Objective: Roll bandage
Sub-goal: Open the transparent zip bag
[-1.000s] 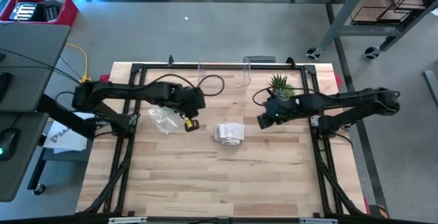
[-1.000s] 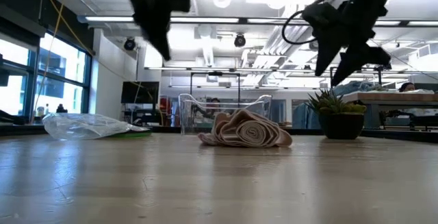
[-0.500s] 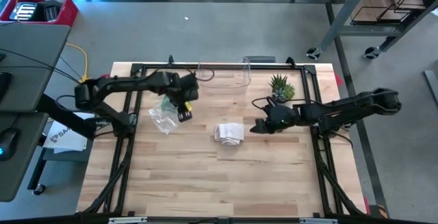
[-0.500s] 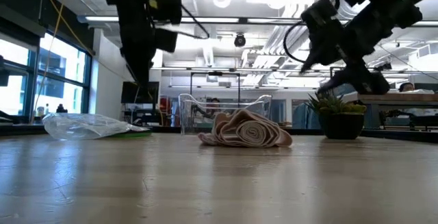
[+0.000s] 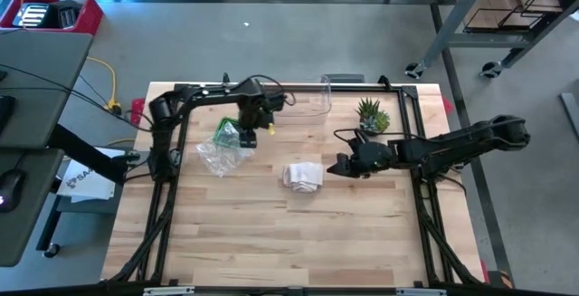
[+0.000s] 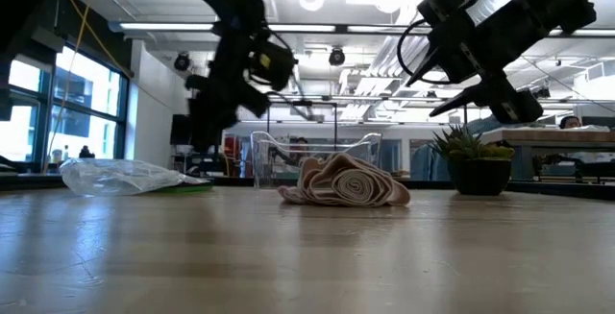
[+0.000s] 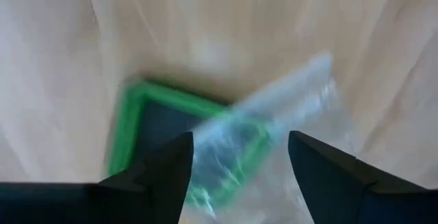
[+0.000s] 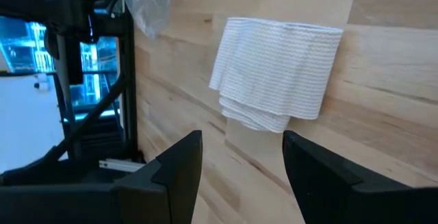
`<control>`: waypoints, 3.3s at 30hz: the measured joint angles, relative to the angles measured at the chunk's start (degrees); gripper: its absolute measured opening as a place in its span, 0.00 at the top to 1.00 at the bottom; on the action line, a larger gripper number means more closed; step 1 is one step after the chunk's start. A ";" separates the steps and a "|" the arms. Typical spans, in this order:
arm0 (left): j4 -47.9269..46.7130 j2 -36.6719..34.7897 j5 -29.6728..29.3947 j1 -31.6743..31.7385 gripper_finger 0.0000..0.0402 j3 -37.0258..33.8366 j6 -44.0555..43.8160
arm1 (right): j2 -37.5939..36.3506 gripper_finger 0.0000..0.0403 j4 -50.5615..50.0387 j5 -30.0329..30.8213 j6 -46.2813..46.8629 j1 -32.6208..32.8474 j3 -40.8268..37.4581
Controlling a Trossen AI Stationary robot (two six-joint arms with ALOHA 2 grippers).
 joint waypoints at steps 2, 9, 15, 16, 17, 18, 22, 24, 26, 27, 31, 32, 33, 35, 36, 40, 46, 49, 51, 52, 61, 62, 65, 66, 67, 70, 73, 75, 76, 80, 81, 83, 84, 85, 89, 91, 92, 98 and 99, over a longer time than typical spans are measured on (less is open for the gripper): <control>0.80 2.13 -2.39 -0.58 0.41 3.12 0.50 | 0.00 0.52 -0.03 0.05 0.06 -0.27 0.00; -5.53 6.65 -5.47 -2.31 0.41 6.48 -3.93 | 0.02 0.52 -0.46 -0.45 -1.31 -0.10 0.00; -5.27 6.74 -0.36 -4.69 0.41 2.94 0.72 | 0.02 0.52 -1.45 -0.64 -2.77 -0.26 0.00; -4.21 6.70 -0.38 -5.00 0.41 2.34 1.54 | 0.02 0.52 -1.63 -0.62 -2.76 -0.28 0.00; -3.07 6.69 -0.67 -5.31 0.41 1.81 2.25 | 0.02 0.52 -1.71 -0.62 -2.78 -0.28 0.00; -2.49 6.73 -1.34 -5.57 0.41 1.39 2.92 | 0.02 0.52 -1.69 -0.62 -2.78 -0.28 0.00; 0.28 6.73 -4.12 -5.91 0.41 0.22 4.06 | 0.02 0.52 -1.71 -0.62 -2.77 -0.28 0.00; 0.14 6.73 -2.33 -5.87 0.41 0.13 4.09 | 0.02 0.52 -1.73 -0.62 -2.78 -0.26 0.00; 0.16 6.73 -1.63 -6.06 0.43 0.13 4.85 | 0.02 0.52 -1.71 -0.62 -2.78 -0.28 0.00; 0.16 6.73 -1.66 -6.28 0.45 0.13 5.36 | 0.02 0.52 -1.71 -0.61 -2.78 -0.28 0.00; -0.10 6.73 -1.69 -7.49 0.60 0.08 6.07 | 0.02 0.52 -1.74 -0.60 -2.78 -0.28 0.00; 0.12 6.73 -1.28 -7.81 0.65 -0.13 6.01 | 0.02 0.52 -1.76 -0.60 -2.79 -0.28 0.00; 0.24 6.73 -0.61 -8.11 0.71 -0.37 5.43 | 0.02 0.52 -1.76 -0.56 -2.80 -0.26 0.00; 1.16 6.73 -0.71 -8.61 0.80 -1.37 4.39 | 0.02 0.52 -1.95 0.32 -2.80 -0.28 0.00; 1.89 6.73 -1.31 -8.75 0.84 -1.94 4.12 | 0.02 0.52 -2.11 0.96 -2.80 -0.28 0.00; 2.74 6.73 -3.63 -9.10 0.92 -4.83 3.01 | 0.02 0.52 -2.17 1.32 -2.80 -0.28 0.02; 2.57 6.73 -1.50 -9.13 0.91 -6.93 3.53 | 0.02 0.52 -2.15 1.32 -2.80 -0.26 0.02; 2.59 6.73 -0.95 -9.49 0.98 -7.09 1.87 | 0.02 0.52 -2.15 1.32 -2.80 -0.27 0.02; 2.47 6.20 -0.79 -9.87 0.99 -7.12 -0.42 | 0.02 0.52 -2.15 1.28 -2.80 -0.26 0.02; 2.37 5.74 -0.74 -10.23 0.99 -7.07 -1.52 | 0.02 0.52 -2.13 1.20 -2.80 -0.26 0.02; 8.10 -11.51 6.88 -15.07 1.00 -7.69 -10.48 | 0.04 0.52 3.47 -5.37 -8.18 -0.21 0.09; 9.75 -14.64 5.62 -15.44 1.00 -8.36 -12.07 | 0.04 0.52 4.41 -5.68 -8.46 -0.21 0.09; 14.11 -22.88 -2.36 -15.97 1.00 -12.69 -16.26 | 0.04 0.52 6.32 -5.79 -9.30 -0.21 0.09; 15.17 -25.13 -4.30 -15.50 1.00 -14.69 -17.67 | 0.04 0.52 6.42 -5.59 -9.40 -0.25 0.09; 16.08 -27.09 -5.58 -14.76 1.00 -16.85 -20.16 | 0.04 0.52 6.46 -5.17 -9.41 -0.36 0.09; 18.26 -32.38 -5.16 -12.10 0.99 -24.06 -34.02 | 0.04 0.52 6.49 -4.69 -9.39 -0.78 0.09; 21.14 -36.49 -0.82 -10.76 0.95 -33.38 -47.91 | 0.04 0.52 6.46 -4.67 -9.43 -1.04 0.09; 22.72 -39.35 1.50 -11.09 0.90 -39.03 -58.45 | 0.04 0.52 6.47 -4.72 -9.43 -1.02 0.09; 23.21 -40.84 2.51 -11.82 0.87 -41.50 -64.48 | 0.04 0.52 6.47 -4.91 -9.43 -1.02 0.09; 29.43 -47.96 3.53 -17.52 0.75 -49.11 -84.03 | 0.04 0.52 6.45 -5.15 -11.16 -0.87 0.09; 31.99 -49.92 1.91 -19.08 0.72 -50.48 -88.19 | 0.04 0.52 6.44 -5.17 -11.80 -0.87 0.09; 36.47 -53.30 -2.49 -21.73 0.65 -53.34 -96.21 | 0.04 0.52 6.44 -5.27 -12.72 -0.97 0.09; 37.80 -54.60 -4.77 -22.76 0.62 -54.85 -100.67 | 0.04 0.52 6.40 -5.48 -13.06 -1.12 0.09; 38.67 -55.70 -6.42 -23.63 0.59 -56.33 -104.69 | 0.04 0.52 6.40 -5.95 -13.28 -1.41 0.09; 43.31 -57.30 -10.59 -26.66 0.48 -61.41 -118.46 | 0.04 0.52 6.33 -8.27 -13.58 -2.59 0.09; 46.40 -56.82 -12.40 -28.14 0.44 -63.73 -124.58 | 0.04 0.52 6.32 -9.20 -15.00 -3.06 0.09; 48.43 -56.52 -13.97 -28.71 0.42 -64.77 -126.94 | 0.04 0.52 6.31 -9.46 -15.67 -3.34 0.09; 55.06 -53.48 -24.13 -29.60 0.39 -67.61 -137.38 | 0.04 0.52 6.22 -10.13 -16.31 -4.70 0.07; 55.32 -52.88 -24.63 -29.60 0.39 -67.58 -138.44 | 0.04 0.52 6.22 -10.50 -16.30 -4.88 0.07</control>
